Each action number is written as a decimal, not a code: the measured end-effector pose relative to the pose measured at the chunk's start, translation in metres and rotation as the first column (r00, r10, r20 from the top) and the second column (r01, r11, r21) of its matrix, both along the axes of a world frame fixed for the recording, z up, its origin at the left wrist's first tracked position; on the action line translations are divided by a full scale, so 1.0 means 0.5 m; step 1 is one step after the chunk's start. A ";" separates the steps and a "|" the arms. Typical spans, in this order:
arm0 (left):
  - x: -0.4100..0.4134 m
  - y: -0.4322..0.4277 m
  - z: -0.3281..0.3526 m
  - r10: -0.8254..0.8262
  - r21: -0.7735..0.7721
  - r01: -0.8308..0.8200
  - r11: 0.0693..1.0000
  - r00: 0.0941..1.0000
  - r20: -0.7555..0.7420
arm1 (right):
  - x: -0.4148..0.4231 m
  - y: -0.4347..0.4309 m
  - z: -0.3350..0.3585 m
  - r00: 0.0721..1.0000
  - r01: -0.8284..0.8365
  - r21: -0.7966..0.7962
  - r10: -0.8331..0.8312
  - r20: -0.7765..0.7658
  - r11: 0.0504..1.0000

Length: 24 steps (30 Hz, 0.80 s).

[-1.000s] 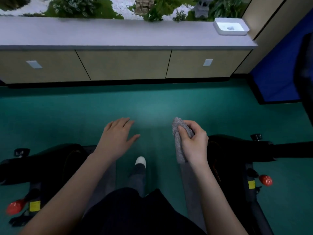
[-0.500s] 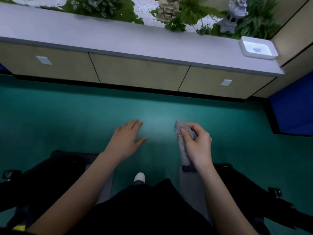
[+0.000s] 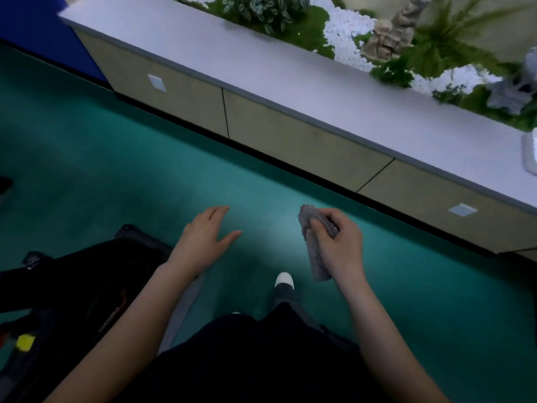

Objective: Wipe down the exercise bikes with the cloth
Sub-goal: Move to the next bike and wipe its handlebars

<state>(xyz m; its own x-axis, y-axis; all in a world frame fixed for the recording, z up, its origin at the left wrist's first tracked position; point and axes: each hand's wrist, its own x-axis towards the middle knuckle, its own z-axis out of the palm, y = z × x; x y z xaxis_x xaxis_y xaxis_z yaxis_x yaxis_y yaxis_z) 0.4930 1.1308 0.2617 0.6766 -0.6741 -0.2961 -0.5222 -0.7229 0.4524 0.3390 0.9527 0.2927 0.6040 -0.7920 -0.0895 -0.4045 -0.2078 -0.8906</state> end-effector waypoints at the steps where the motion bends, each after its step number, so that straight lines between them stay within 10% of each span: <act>1: 0.000 -0.024 0.001 0.031 -0.019 -0.031 0.999 0.999 -0.005 | 0.010 -0.030 0.004 1.000 -0.025 0.004 0.025 0.013 1.000; 24: 0.298 -0.258 -0.016 0.288 -0.069 -0.287 0.955 0.958 0.004 | 0.432 -0.323 -0.006 0.968 -0.251 0.039 0.251 0.016 0.967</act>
<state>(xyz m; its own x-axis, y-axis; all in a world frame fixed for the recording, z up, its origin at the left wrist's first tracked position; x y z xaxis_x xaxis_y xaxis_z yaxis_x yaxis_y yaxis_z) 0.6421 1.0016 0.2538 0.8488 -0.4681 -0.2459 -0.3032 -0.8119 0.4990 0.5549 0.7914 0.2898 0.7839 -0.6108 -0.1111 -0.3347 -0.2651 -0.9043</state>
